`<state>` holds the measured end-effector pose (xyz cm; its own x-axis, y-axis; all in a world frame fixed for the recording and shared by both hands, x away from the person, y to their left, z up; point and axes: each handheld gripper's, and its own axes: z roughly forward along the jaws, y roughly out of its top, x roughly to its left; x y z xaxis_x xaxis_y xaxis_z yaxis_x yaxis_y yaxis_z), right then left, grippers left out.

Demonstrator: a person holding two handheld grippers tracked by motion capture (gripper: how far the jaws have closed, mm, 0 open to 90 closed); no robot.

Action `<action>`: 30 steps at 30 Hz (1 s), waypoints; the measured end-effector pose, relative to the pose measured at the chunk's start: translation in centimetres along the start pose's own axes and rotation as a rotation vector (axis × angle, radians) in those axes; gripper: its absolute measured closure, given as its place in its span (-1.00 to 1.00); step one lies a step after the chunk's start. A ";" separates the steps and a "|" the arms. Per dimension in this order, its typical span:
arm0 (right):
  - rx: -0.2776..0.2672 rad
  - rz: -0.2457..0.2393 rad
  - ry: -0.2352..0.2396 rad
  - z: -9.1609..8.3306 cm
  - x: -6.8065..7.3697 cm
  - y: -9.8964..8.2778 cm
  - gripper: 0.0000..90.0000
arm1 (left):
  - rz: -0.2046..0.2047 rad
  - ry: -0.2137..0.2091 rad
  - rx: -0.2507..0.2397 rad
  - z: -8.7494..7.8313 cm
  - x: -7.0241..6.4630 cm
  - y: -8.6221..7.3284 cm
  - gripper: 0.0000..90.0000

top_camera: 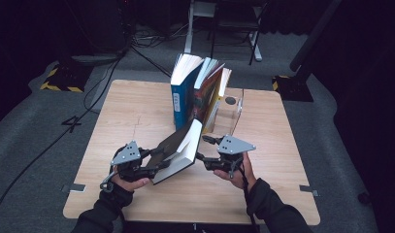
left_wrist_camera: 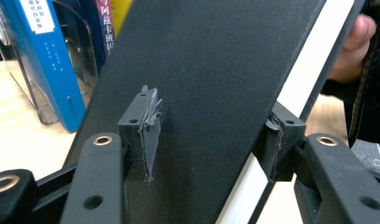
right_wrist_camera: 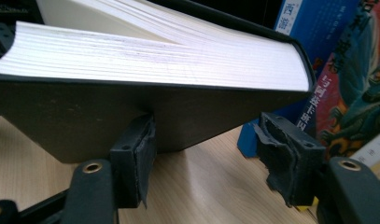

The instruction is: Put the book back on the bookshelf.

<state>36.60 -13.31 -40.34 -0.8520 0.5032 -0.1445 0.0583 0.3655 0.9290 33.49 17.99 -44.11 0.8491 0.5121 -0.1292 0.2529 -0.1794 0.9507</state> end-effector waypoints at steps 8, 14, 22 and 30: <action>-0.005 -0.026 0.034 0.3 0.2 0.8 -0.05 | -0.027 -0.026 -0.011 -0.4 0.2 -0.5 0.05; -0.059 -0.073 0.050 -0.7 0.1 0.9 -0.04 | -0.050 -0.095 -0.033 0.7 -0.2 -0.4 0.05; -0.069 -0.084 0.023 -3.3 -0.6 0.5 -0.03 | 0.008 -0.157 0.026 4.1 -1.9 0.1 0.08; -0.057 -0.086 0.006 -4.6 -1.0 -0.1 -0.01 | 0.033 -0.171 0.042 5.2 -2.2 0.5 0.09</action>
<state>35.00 -17.47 -38.76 -0.8557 0.4671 -0.2229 -0.0452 0.3617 0.9312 34.18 12.44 -44.79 0.9230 0.3553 -0.1478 0.2397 -0.2304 0.9431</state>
